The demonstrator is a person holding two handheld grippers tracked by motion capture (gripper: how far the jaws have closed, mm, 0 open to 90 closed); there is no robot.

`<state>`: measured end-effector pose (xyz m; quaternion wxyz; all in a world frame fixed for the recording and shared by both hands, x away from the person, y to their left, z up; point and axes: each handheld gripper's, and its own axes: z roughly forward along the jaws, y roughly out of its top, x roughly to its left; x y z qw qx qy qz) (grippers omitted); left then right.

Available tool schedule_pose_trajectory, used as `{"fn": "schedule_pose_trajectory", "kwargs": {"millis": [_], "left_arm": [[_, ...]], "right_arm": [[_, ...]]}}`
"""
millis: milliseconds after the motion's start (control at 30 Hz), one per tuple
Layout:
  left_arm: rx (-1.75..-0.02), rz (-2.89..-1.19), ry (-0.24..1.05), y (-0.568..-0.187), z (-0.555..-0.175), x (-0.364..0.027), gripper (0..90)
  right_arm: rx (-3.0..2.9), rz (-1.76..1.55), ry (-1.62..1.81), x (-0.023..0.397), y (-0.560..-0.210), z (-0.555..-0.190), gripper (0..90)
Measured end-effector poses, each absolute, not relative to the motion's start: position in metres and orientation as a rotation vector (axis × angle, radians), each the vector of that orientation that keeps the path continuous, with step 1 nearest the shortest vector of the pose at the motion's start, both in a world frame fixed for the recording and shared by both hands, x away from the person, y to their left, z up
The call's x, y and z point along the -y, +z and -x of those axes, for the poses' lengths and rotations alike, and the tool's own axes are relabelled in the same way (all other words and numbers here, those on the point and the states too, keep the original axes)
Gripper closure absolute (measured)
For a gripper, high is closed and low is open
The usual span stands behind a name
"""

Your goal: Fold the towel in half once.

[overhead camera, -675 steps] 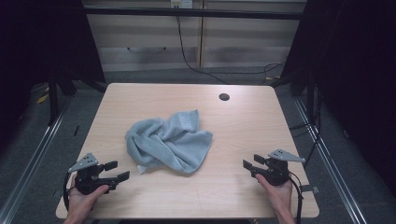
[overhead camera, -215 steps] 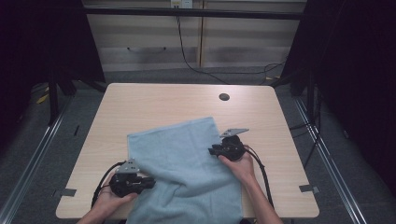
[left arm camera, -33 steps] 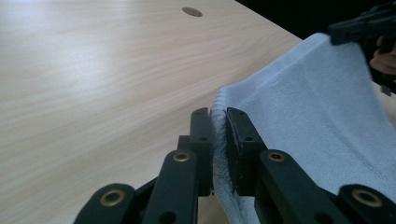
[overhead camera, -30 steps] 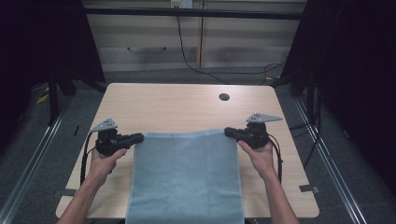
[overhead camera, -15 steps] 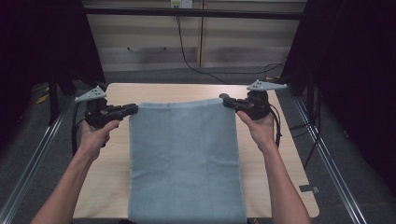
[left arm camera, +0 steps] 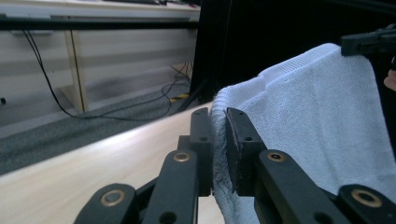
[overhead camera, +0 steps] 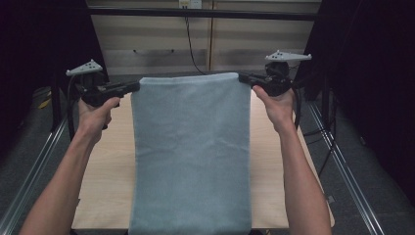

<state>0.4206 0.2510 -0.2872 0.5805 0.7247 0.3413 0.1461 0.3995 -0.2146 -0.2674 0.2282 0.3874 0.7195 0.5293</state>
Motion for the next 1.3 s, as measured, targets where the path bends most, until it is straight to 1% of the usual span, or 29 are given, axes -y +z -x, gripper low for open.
{"fn": "schedule_pose_trajectory", "kwargs": {"millis": [200, 267, 367, 467, 600, 700, 833, 1067, 1167, 1300], "left_arm": [[-0.776, -1.636, 0.358, -0.26, -0.426, -0.253, 82.0], [-0.773, -1.628, 0.361, -0.257, -0.424, -0.254, 82.0], [-0.757, -1.65, 0.356, -0.263, -0.417, -0.254, 82.0], [-0.742, -1.673, 0.346, -0.273, -0.405, -0.254, 82.0], [-0.705, -1.676, 0.318, -0.288, -0.382, -0.257, 82.0], [-0.673, -1.702, 0.295, -0.302, -0.361, -0.259, 82.0], [-0.695, -1.717, 0.282, -0.323, -0.337, -0.265, 82.0], [-0.694, -1.718, 0.211, -0.351, -0.3, -0.282, 82.0], [-0.712, -1.765, 0.186, -0.371, -0.286, -0.286, 82.0], [-0.759, -1.825, 0.115, -0.405, -0.274, -0.286, 82.0]], "right_arm": [[-1.913, -1.072, 1.461, 0.218, -0.241, -0.409, 86.2], [-1.889, -1.06, 1.493, 0.219, -0.235, -0.409, 86.2], [-1.887, -1.057, 1.514, 0.22, -0.239, -0.404, 86.3], [-1.908, -1.05, 1.533, 0.221, -0.251, -0.394, 86.3], [-1.934, -1.03, 1.581, 0.224, -0.27, -0.37, 86.3], [-1.959, -1.023, 1.604, 0.226, -0.285, -0.347, 86.3], [-1.996, -1.011, 1.62, 0.229, -0.307, -0.313, 86.4], [-2.081, -1.016, 1.639, 0.226, -0.333, -0.261, 86.3], [-2.12, -1.039, 1.644, 0.224, -0.355, -0.241, 86.3], [-2.214, -1.127, 1.577, 0.219, -0.4, -0.225, 86.2]]}}
